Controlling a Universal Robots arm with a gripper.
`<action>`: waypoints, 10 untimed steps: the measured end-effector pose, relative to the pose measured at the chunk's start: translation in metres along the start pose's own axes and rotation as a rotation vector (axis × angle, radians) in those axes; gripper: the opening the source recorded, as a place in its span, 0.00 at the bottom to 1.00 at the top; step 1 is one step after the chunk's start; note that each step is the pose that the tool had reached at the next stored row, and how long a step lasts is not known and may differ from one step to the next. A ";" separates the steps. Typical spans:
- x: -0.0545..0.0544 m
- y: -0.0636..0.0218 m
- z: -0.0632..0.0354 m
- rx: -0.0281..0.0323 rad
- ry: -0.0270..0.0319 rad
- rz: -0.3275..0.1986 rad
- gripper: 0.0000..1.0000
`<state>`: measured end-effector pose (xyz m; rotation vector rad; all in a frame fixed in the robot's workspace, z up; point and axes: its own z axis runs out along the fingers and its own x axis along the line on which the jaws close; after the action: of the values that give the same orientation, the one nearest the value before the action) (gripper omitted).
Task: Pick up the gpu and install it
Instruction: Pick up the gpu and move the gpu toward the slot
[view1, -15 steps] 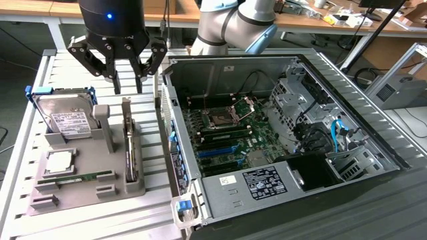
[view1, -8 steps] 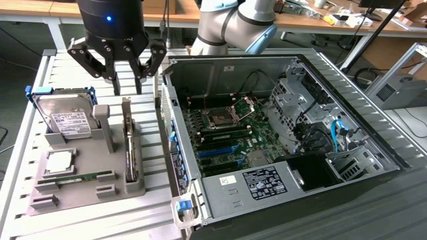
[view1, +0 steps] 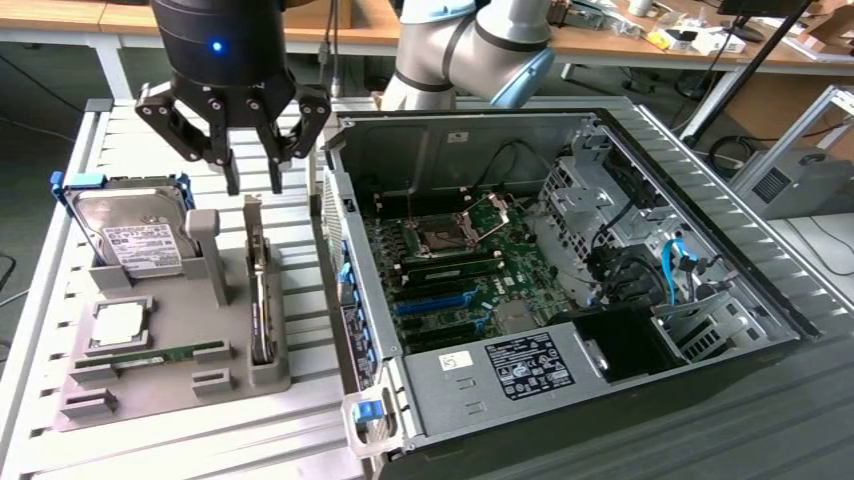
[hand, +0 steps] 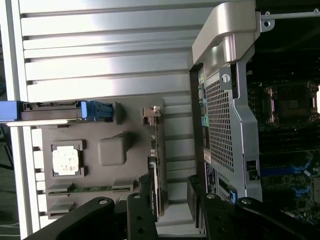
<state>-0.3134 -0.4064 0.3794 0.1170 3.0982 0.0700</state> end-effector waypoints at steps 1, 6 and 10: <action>0.000 -0.0001 0.0010 0.0000 0.0000 0.000 0.42; 0.003 -0.0005 0.0060 0.0000 0.0000 0.000 0.42; 0.005 -0.0008 0.0096 0.0000 -0.0001 0.000 0.42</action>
<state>-0.3178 -0.4065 0.3695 0.1168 3.0982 0.0700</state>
